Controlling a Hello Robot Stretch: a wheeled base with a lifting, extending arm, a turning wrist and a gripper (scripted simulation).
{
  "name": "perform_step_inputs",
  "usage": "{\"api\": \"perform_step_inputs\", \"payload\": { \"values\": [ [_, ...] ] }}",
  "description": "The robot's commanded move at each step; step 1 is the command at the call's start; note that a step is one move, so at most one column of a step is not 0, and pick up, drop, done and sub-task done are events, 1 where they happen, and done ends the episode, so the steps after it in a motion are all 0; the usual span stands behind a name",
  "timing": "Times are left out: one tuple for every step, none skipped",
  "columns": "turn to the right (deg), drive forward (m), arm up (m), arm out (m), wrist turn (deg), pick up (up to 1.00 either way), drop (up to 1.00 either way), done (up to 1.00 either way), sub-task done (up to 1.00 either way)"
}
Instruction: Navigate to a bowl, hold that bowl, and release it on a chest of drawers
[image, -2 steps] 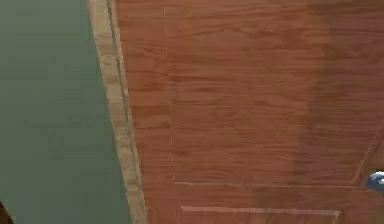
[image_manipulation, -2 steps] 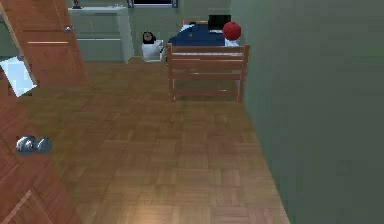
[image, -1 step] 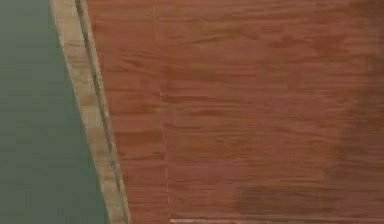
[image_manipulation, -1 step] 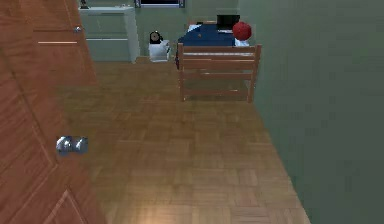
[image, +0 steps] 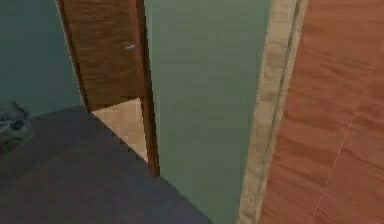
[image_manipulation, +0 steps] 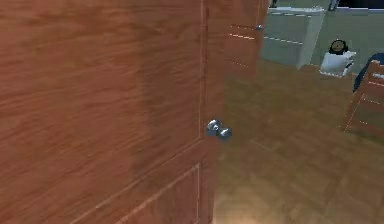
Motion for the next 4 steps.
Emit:
{"api": "perform_step_inputs", "payload": {
  "values": [
    [-42.0, 0.00, 0.00, 0.00, 0.0, 0.00, 0.00, 0.00, 0.00],
    [0.0, 0.55, 0.00, 0.00, 0.0, 0.00, 0.00, 0.00, 0.00],
    [-45.0, 0.00, 0.00, 0.00, 0.0, 0.00, 0.00, 0.00, 0.00],
    [-45.0, 0.00, 0.00, 0.00, 0.0, 0.00, 0.00, 0.00, 0.00]
  ]
}}
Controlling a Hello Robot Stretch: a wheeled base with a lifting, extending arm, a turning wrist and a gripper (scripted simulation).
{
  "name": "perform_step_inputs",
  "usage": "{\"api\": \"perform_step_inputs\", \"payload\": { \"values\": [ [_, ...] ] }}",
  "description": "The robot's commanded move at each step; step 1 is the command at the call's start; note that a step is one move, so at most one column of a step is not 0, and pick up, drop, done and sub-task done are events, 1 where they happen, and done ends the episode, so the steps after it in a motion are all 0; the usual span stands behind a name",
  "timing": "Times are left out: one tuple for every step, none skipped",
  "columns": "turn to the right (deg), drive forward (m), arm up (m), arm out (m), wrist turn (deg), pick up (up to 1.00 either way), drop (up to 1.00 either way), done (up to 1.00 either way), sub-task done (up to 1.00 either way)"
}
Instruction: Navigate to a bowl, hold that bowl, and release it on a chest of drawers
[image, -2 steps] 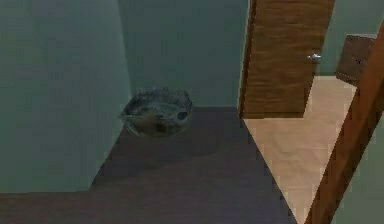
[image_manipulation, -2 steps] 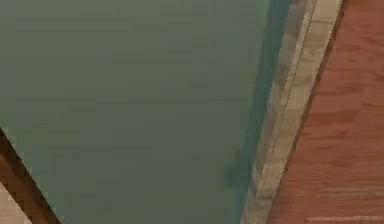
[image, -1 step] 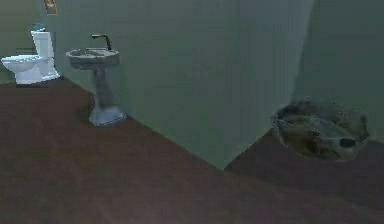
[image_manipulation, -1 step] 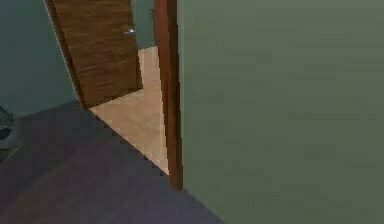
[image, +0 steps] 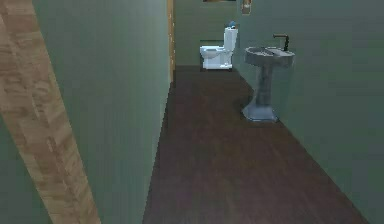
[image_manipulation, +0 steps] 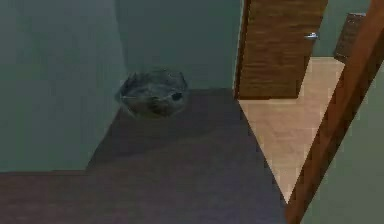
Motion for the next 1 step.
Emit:
{"api": "perform_step_inputs", "payload": {
  "values": [
    [0.0, 1.00, 0.00, 0.00, 0.0, 0.00, 0.00, 0.00, 0.00]
  ]
}}
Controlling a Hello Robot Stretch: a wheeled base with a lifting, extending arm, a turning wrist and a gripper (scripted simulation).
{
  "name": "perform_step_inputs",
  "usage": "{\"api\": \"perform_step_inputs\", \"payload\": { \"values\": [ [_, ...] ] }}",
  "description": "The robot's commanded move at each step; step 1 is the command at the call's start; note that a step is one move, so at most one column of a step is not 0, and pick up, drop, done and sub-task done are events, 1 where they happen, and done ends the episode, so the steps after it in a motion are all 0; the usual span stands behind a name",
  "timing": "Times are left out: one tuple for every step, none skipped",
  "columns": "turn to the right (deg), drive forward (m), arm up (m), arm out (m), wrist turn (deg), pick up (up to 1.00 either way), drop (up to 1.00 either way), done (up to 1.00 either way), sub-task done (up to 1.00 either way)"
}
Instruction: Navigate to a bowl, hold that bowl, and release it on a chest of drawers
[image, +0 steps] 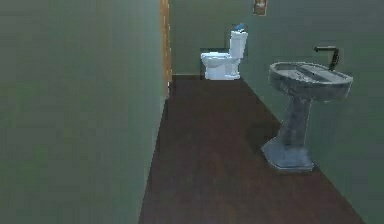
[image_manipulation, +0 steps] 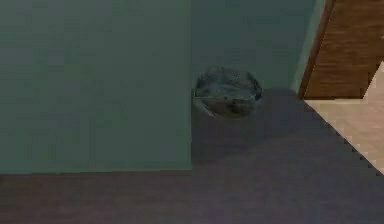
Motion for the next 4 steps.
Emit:
{"api": "perform_step_inputs", "payload": {
  "values": [
    [0.0, 1.00, 0.00, 0.00, 0.0, 0.00, 0.00, 0.00, 0.00],
    [0.0, 1.00, 0.00, 0.00, 0.0, 0.00, 0.00, 0.00, 0.00],
    [0.0, 1.00, 0.00, 0.00, 0.0, 0.00, 0.00, 0.00, 0.00],
    [-3.0, 0.00, 0.00, 0.00, 0.0, 0.00, 0.00, 0.00, 0.00]
  ]
}}
